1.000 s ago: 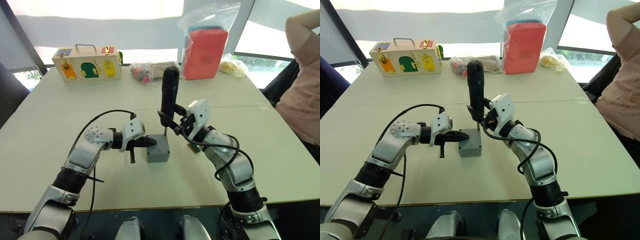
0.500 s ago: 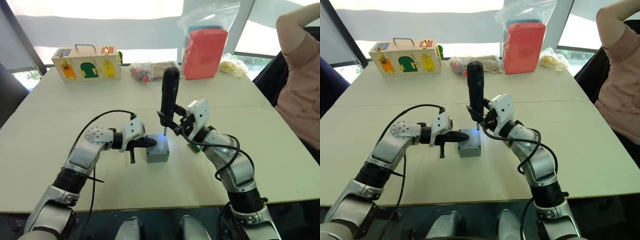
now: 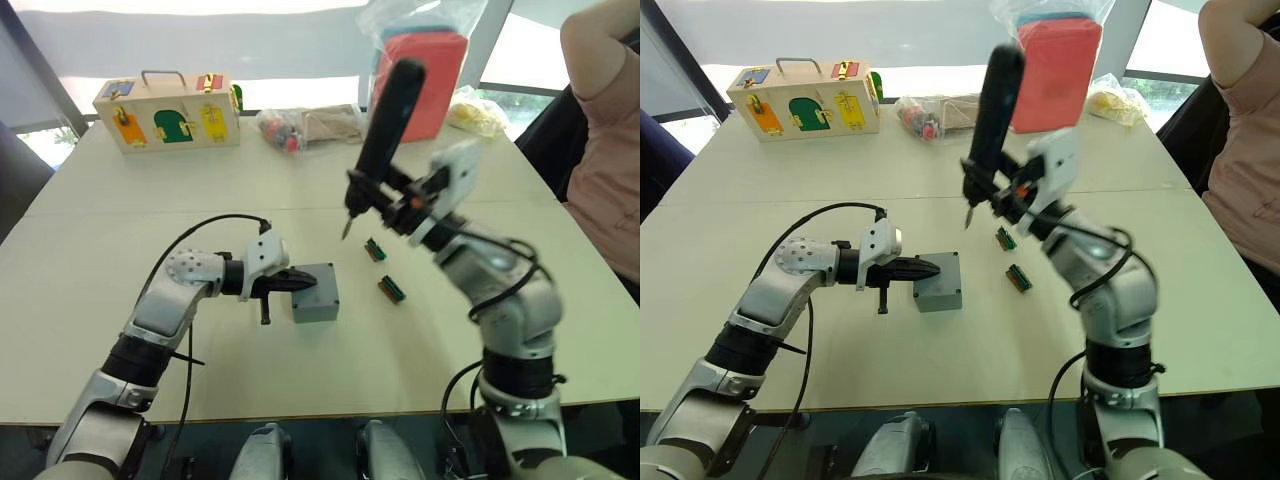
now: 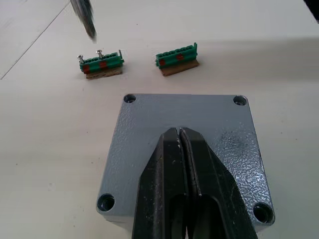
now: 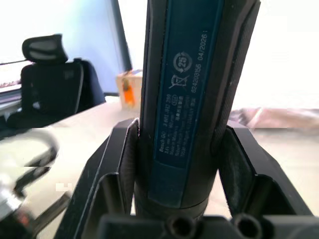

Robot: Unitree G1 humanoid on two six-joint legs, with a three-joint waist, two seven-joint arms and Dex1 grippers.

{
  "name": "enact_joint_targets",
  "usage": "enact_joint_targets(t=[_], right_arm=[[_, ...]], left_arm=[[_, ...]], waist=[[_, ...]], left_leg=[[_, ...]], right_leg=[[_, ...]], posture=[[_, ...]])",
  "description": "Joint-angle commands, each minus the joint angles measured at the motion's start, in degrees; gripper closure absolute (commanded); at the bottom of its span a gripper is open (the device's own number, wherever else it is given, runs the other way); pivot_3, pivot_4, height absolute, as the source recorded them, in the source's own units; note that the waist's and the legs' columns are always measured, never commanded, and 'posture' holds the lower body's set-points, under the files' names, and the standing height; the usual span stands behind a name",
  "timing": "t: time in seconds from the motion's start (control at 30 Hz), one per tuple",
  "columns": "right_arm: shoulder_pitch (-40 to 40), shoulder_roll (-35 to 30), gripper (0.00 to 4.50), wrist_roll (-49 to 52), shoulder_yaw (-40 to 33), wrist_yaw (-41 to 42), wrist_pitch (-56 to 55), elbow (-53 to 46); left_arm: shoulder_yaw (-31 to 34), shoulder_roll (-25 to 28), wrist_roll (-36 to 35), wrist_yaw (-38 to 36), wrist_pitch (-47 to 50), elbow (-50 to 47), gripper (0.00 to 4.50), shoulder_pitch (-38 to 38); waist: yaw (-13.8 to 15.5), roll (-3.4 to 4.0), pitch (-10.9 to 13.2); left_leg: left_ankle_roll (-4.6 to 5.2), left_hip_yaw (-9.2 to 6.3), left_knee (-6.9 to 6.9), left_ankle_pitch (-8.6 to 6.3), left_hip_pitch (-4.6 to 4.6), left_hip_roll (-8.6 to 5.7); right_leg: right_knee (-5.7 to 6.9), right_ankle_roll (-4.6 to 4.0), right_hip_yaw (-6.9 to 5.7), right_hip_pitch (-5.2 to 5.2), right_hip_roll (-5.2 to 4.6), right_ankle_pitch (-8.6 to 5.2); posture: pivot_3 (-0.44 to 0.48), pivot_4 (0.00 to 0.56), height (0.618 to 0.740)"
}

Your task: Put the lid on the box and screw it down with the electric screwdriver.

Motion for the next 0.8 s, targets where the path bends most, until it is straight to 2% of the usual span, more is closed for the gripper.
enact_joint_targets(t=[0.03,0.23,0.37,0.57,0.8], right_arm=[[-2.65,-7.07,2.64,4.55,-5.83,-2.20,12.01,-1.79],[-7.02,-22.48,2.64,6.98,-7.07,-0.67,34.57,4.59],[-7.14,-29.22,2.64,6.27,-1.92,2.46,40.90,8.51],[-7.97,-32.14,2.64,5.08,5.23,2.67,45.91,19.04],[-11.27,-29.33,2.64,0.15,10.51,2.52,45.33,30.66]], left_arm=[[1.79,1.39,-1.92,-0.74,0.66,-4.65,4.50,-0.90],[4.78,3.14,-6.27,-1.33,3.47,-9.99,4.50,-2.81],[7.15,3.70,-10.07,-0.99,6.63,-13.38,4.50,-3.47],[8.84,4.27,-13.73,0.76,9.97,-17.74,4.50,-2.67],[9.57,4.95,-15.80,3.18,12.37,-21.24,4.50,-1.51]], waist=[[-0.05,0.02,0.09],[-0.16,-0.05,1.34],[-0.31,-0.11,1.49],[-0.37,-0.10,1.57],[-0.32,-0.10,1.59]], left_leg=[[0.01,0.02,0.00,0.00,-0.02,-0.03],[0.05,0.15,0.06,-0.02,-0.09,-0.23],[0.06,0.10,0.07,-0.01,-0.08,-0.15],[0.10,0.07,0.07,-0.03,-0.07,-0.02],[0.08,0.11,0.14,-0.02,-0.06,-0.05]], right_leg=[[-0.06,0.00,-0.01,0.02,0.04,0.00],[-0.12,0.01,0.10,0.02,-0.07,0.00],[-0.11,0.05,0.08,0.02,0.05,0.00],[-0.09,0.10,0.09,0.00,0.37,0.00],[-0.06,0.21,0.13,0.00,0.39,0.07]], posture=[[0.000,0.150,0.730],[0.000,0.150,0.730],[0.000,0.150,0.730],[0.000,0.150,0.730],[0.000,0.150,0.730]])
